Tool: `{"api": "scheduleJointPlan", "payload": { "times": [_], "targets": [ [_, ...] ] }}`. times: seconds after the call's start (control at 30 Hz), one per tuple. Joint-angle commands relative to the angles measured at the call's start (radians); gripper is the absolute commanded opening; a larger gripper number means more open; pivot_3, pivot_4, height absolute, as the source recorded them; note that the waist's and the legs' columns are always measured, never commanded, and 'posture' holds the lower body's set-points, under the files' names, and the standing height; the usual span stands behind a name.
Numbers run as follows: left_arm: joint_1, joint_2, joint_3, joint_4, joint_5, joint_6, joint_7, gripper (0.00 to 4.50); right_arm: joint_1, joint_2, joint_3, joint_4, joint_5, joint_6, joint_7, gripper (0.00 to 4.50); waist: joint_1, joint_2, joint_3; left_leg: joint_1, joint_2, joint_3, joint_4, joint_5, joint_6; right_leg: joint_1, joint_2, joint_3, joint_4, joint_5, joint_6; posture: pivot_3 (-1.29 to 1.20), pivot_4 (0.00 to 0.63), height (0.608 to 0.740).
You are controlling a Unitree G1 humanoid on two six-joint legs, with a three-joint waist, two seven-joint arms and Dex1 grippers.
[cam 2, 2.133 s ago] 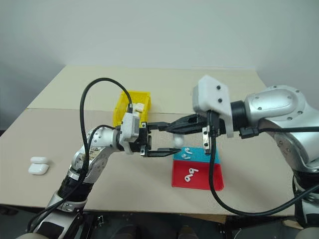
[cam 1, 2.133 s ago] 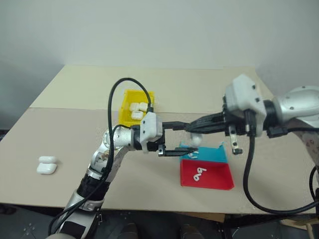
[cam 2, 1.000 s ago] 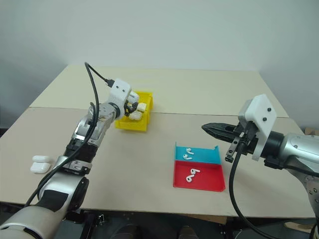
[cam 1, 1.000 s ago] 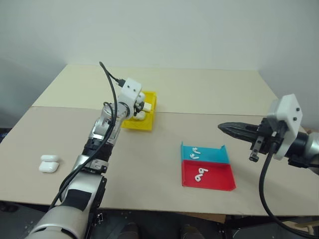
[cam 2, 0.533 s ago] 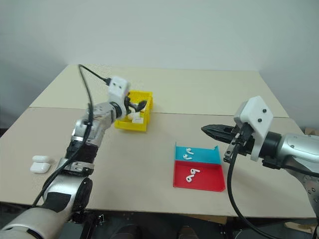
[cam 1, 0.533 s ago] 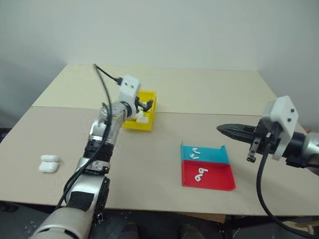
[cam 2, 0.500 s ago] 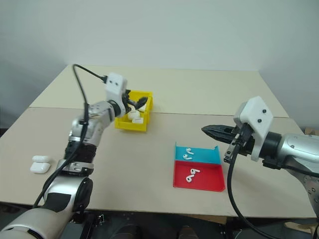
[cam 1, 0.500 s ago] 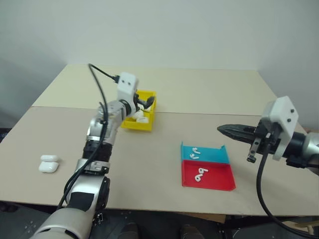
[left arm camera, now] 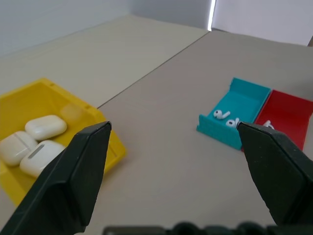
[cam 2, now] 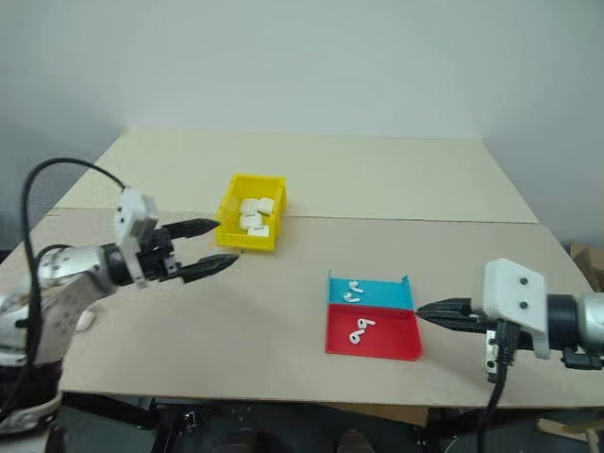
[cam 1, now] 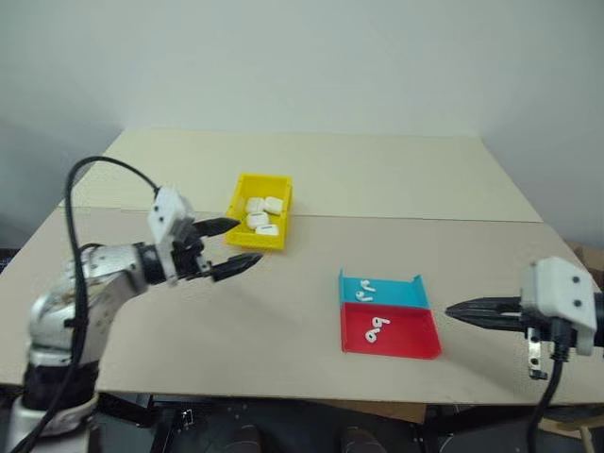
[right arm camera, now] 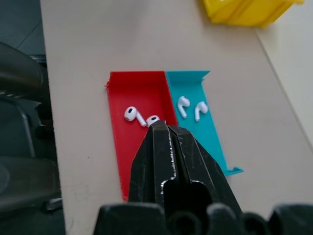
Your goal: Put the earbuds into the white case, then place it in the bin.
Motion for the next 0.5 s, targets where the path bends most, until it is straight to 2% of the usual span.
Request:
{"api": "scheduleJointPlan", "payload": {
  "times": [0.03,0.33,0.37,0.5],
  "targets": [
    [0.071,0.045,0.075,-0.097,-0.058,-0.042,-0.059,4.50,0.011,-0.003,-0.082,0.027,0.022,-0.045,0.076,1.28,0.001,0.000,0.000,0.001,0.000,0.000,0.000,0.000,0.000,0.001,0.000,0.000,0.000,0.000,0.000,0.00,0.150,0.740],
    [0.192,0.086,0.155,-0.171,-0.153,-0.039,-0.077,4.50,0.034,-0.009,-0.086,0.073,-0.011,-0.076,0.115,4.27,0.001,0.000,0.000,0.001,0.001,0.001,0.000,0.000,0.000,0.000,0.000,0.000,0.000,0.000,0.000,0.00,0.150,0.740],
    [0.198,0.091,0.157,-0.172,-0.156,-0.038,-0.072,4.50,0.030,-0.020,-0.075,0.078,-0.021,-0.054,0.096,4.48,0.001,0.000,0.000,0.001,0.001,0.001,0.000,0.000,0.000,0.000,0.000,0.001,0.000,0.000,0.000,0.00,0.150,0.740],
    [0.219,0.113,0.158,-0.174,-0.174,-0.034,-0.084,4.50,0.033,-0.031,-0.075,0.088,-0.044,-0.068,0.103,4.48,0.000,0.000,0.000,0.002,0.001,0.002,0.000,0.000,0.000,0.000,0.000,0.001,0.000,0.000,0.000,0.00,0.150,0.740]
  ]
}}
